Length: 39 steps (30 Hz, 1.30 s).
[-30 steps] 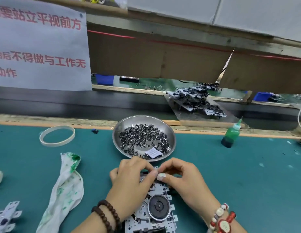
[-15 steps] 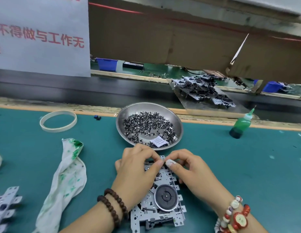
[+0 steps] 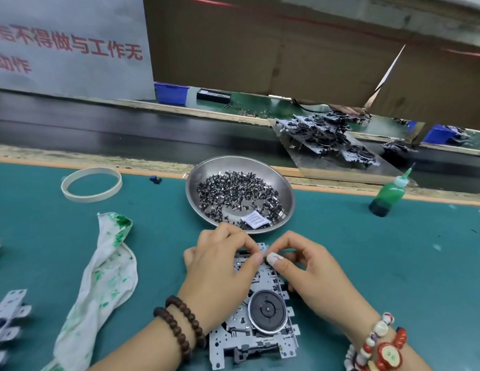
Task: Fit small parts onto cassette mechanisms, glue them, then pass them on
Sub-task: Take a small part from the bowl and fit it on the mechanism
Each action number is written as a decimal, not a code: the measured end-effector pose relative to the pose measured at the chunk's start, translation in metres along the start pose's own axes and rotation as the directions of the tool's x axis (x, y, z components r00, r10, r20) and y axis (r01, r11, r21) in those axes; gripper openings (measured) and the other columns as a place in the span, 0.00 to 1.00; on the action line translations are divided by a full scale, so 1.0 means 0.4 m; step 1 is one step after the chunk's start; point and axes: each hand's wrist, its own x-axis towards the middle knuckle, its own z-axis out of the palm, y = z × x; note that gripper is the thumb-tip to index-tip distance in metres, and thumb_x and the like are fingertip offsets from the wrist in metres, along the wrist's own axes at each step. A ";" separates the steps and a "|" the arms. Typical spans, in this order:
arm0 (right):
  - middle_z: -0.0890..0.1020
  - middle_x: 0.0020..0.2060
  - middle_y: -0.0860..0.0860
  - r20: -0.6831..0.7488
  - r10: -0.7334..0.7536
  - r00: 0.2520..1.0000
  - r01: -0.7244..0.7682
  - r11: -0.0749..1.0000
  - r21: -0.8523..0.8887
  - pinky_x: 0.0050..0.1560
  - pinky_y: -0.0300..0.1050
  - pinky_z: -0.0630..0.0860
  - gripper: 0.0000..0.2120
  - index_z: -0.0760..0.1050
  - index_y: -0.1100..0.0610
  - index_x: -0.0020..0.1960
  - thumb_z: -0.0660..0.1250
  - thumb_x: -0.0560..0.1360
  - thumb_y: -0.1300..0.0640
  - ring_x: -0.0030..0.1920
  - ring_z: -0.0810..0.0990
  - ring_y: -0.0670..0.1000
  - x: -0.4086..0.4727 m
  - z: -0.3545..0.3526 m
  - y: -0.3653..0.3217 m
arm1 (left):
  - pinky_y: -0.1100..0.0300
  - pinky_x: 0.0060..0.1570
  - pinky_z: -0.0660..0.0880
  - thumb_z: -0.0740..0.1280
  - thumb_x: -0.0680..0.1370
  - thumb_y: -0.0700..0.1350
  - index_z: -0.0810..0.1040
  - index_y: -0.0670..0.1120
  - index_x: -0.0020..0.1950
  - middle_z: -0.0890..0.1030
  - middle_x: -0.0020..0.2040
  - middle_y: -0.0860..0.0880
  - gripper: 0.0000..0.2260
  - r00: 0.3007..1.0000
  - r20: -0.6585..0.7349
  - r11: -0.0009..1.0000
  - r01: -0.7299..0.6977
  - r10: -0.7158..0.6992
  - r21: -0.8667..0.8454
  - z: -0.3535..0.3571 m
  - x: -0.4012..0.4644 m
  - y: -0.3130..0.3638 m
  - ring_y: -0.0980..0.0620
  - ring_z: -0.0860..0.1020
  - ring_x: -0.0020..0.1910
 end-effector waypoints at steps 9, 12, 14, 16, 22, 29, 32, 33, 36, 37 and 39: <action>0.75 0.29 0.40 -0.088 -0.039 0.995 0.029 0.993 -0.110 0.36 0.29 0.68 0.07 0.74 0.49 0.37 0.68 0.73 0.56 0.33 0.74 0.40 -0.003 0.009 -0.007 | 0.62 0.45 0.55 0.61 0.76 0.53 0.70 0.59 0.39 0.70 0.49 0.64 0.06 1.000 0.010 1.000 -0.006 0.006 0.007 0.000 0.002 0.000 0.64 0.63 0.52; 0.77 0.32 0.39 -0.093 -0.023 0.995 0.016 0.997 -0.082 0.37 0.28 0.68 0.07 0.74 0.49 0.38 0.67 0.74 0.56 0.35 0.74 0.39 -0.004 0.016 -0.008 | 0.62 0.50 0.57 0.63 0.76 0.52 0.70 0.59 0.38 0.70 0.49 0.63 0.07 1.000 0.013 1.000 -0.005 0.006 -0.023 -0.001 0.003 0.002 0.63 0.65 0.53; 0.77 0.34 0.39 -0.080 -0.002 0.997 -0.002 0.999 -0.052 0.39 0.29 0.68 0.06 0.74 0.49 0.39 0.66 0.74 0.56 0.36 0.74 0.38 -0.004 0.018 -0.006 | 0.59 0.56 0.61 0.64 0.76 0.51 0.71 0.59 0.38 0.70 0.48 0.62 0.07 1.000 0.011 0.999 -0.007 0.007 -0.046 -0.002 0.004 0.003 0.62 0.67 0.53; 0.78 0.36 0.40 -0.041 0.037 0.998 -0.037 0.999 0.014 0.42 0.31 0.69 0.05 0.74 0.49 0.41 0.65 0.74 0.56 0.37 0.74 0.38 -0.005 0.019 -0.004 | 0.55 0.60 0.65 0.65 0.76 0.50 0.72 0.58 0.37 0.71 0.47 0.62 0.08 1.000 0.010 0.998 -0.004 0.005 -0.070 -0.003 0.004 0.004 0.61 0.68 0.53; 0.80 0.38 0.43 0.016 0.114 0.993 -0.115 0.978 0.176 0.41 0.37 0.72 0.07 0.74 0.50 0.41 0.65 0.74 0.61 0.37 0.77 0.39 -0.002 0.021 0.000 | 0.51 0.61 0.66 0.67 0.75 0.48 0.73 0.58 0.36 0.72 0.46 0.61 0.08 1.000 0.010 0.994 -0.002 0.004 -0.105 -0.005 0.004 0.007 0.59 0.70 0.53; 0.77 0.33 0.44 0.026 0.173 0.985 -0.173 0.942 0.288 0.36 0.31 0.71 0.08 0.74 0.54 0.41 0.66 0.74 0.66 0.31 0.74 0.38 0.006 0.025 -0.006 | 0.51 0.61 0.66 0.67 0.75 0.47 0.74 0.56 0.37 0.72 0.47 0.61 0.07 1.000 0.007 0.993 -0.015 0.016 -0.117 -0.001 0.004 0.004 0.58 0.70 0.54; 0.77 0.33 0.46 0.023 0.213 0.977 -0.210 0.932 0.294 0.37 0.35 0.71 0.09 0.74 0.53 0.40 0.65 0.73 0.66 0.31 0.74 0.39 0.008 0.026 -0.010 | 0.50 0.60 0.67 0.67 0.75 0.47 0.74 0.56 0.38 0.72 0.46 0.60 0.07 0.999 0.002 0.993 -0.039 0.039 -0.110 0.000 0.004 0.002 0.57 0.71 0.54; 0.77 0.33 0.46 0.020 0.225 0.974 -0.221 0.931 0.289 0.37 0.35 0.71 0.09 0.74 0.53 0.40 0.65 0.74 0.66 0.31 0.74 0.40 0.008 0.026 -0.011 | 0.50 0.60 0.68 0.67 0.75 0.46 0.74 0.56 0.38 0.72 0.46 0.60 0.07 0.999 0.001 0.993 -0.050 0.050 -0.106 0.000 0.004 0.001 0.57 0.71 0.53; 0.77 0.35 0.47 0.020 0.249 0.968 -0.245 0.928 0.281 0.35 0.32 0.71 0.10 0.74 0.52 0.40 0.65 0.74 0.66 0.33 0.74 0.42 0.010 0.025 -0.017 | 0.56 0.59 0.68 0.67 0.75 0.45 0.73 0.58 0.39 0.73 0.47 0.60 0.08 0.996 -0.007 0.992 -0.091 0.091 -0.087 0.001 0.002 0.000 0.57 0.71 0.53; 0.77 0.35 0.47 0.021 0.254 0.967 -0.250 0.926 0.284 0.35 0.32 0.71 0.10 0.73 0.52 0.40 0.65 0.74 0.66 0.33 0.74 0.42 0.011 0.026 -0.019 | 0.62 0.58 0.66 0.67 0.75 0.45 0.73 0.59 0.39 0.73 0.46 0.61 0.09 0.993 -0.015 0.991 -0.114 0.113 -0.073 0.001 0.001 0.000 0.58 0.71 0.53; 0.77 0.35 0.47 0.020 0.270 0.963 -0.263 0.920 0.291 0.33 0.30 0.71 0.10 0.73 0.52 0.40 0.64 0.73 0.67 0.33 0.74 0.41 0.012 0.027 -0.024 | 0.75 0.52 0.62 0.67 0.75 0.44 0.75 0.60 0.41 0.73 0.46 0.63 0.10 0.988 -0.020 0.988 -0.151 0.151 -0.032 0.001 0.000 0.000 0.60 0.70 0.52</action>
